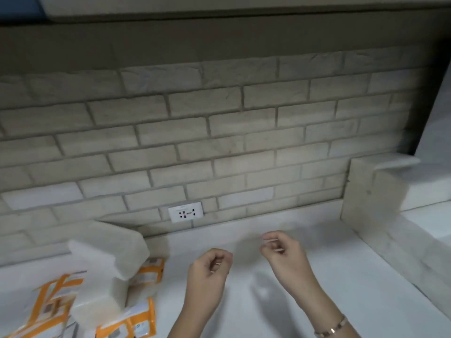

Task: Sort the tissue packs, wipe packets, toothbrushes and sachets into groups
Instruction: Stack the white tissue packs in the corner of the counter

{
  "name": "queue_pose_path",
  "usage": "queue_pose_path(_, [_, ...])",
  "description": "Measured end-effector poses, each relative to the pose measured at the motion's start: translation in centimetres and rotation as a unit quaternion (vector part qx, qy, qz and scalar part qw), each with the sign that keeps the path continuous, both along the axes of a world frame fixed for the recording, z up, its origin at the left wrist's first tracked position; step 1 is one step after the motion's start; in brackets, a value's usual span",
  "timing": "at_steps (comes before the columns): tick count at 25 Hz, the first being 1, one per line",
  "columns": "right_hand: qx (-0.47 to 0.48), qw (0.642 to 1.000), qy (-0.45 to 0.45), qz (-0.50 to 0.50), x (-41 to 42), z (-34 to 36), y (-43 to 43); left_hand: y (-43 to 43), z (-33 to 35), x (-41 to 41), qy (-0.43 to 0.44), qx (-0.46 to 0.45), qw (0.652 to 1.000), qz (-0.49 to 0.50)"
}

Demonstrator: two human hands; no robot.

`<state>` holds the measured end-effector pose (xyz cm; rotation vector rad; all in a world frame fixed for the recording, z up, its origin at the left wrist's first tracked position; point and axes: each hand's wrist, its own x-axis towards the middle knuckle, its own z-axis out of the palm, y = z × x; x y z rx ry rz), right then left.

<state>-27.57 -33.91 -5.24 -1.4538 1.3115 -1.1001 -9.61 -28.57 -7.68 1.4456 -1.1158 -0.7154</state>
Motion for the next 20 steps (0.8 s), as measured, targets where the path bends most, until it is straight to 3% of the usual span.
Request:
queue_pose_path(6, [0.055,0.993,0.024,0.104,10.9,-2.1,6.0,7.5,-3.7,9.6,0.006,0.041,0.994,0.104])
queue_pose_path(11, [0.095,0.977,0.052,0.182,18.0,-3.1,8.7,11.2,-5.3,15.4,0.075,0.073,0.973,0.205])
queue_pose_path(15, [0.06,0.969,0.069,0.228,24.9,-1.5,7.8,10.9,-4.3,19.6,0.229,0.077,0.93,0.277])
queue_pose_path(20, [-0.023,0.939,0.225,0.257,33.1,-1.1,3.8,7.7,-5.0,22.5,0.465,0.131,0.848,0.219])
